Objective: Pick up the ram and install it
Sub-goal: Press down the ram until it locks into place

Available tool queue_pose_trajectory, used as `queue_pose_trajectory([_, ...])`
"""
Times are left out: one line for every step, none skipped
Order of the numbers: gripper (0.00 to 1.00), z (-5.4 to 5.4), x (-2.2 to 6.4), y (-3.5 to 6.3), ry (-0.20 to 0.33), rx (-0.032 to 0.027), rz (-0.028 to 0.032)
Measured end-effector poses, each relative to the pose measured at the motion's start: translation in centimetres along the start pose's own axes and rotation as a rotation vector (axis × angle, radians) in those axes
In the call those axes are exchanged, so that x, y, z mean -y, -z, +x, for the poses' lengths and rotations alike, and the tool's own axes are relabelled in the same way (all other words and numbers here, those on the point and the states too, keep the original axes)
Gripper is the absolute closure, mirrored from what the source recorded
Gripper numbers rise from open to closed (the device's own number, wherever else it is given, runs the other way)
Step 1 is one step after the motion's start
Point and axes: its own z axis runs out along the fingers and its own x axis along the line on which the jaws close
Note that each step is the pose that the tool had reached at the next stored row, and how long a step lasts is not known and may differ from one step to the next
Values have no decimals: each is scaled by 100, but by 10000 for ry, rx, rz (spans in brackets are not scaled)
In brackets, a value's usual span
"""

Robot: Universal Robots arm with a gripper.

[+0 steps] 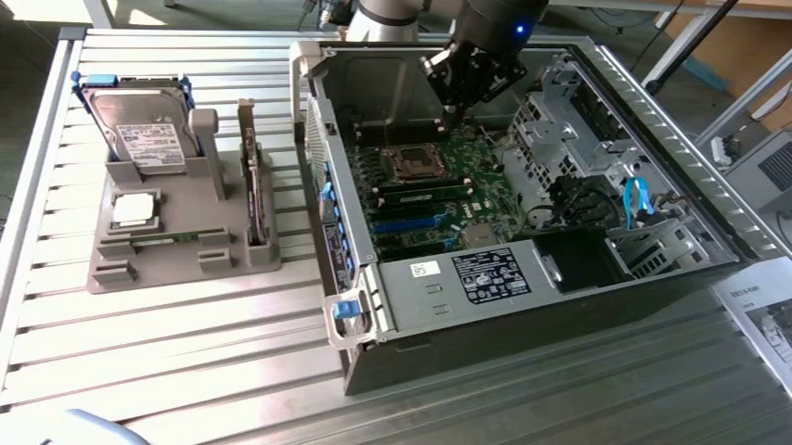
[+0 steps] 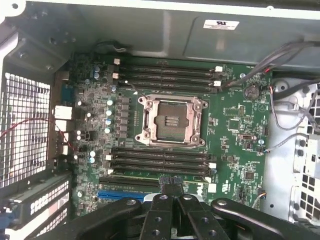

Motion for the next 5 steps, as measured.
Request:
queue_pose_trajectory([90,0,0,0,-4,1,-1])
queue_pose_trajectory([90,0,0,0,-6,1,-1])
queue_pose_trajectory([90,0,0,0,-5,1,-1])
queue_pose_trajectory([90,0,0,-1,-5,1,-2])
queue_pose_trajectory([90,0,0,0,-5,1,-1])
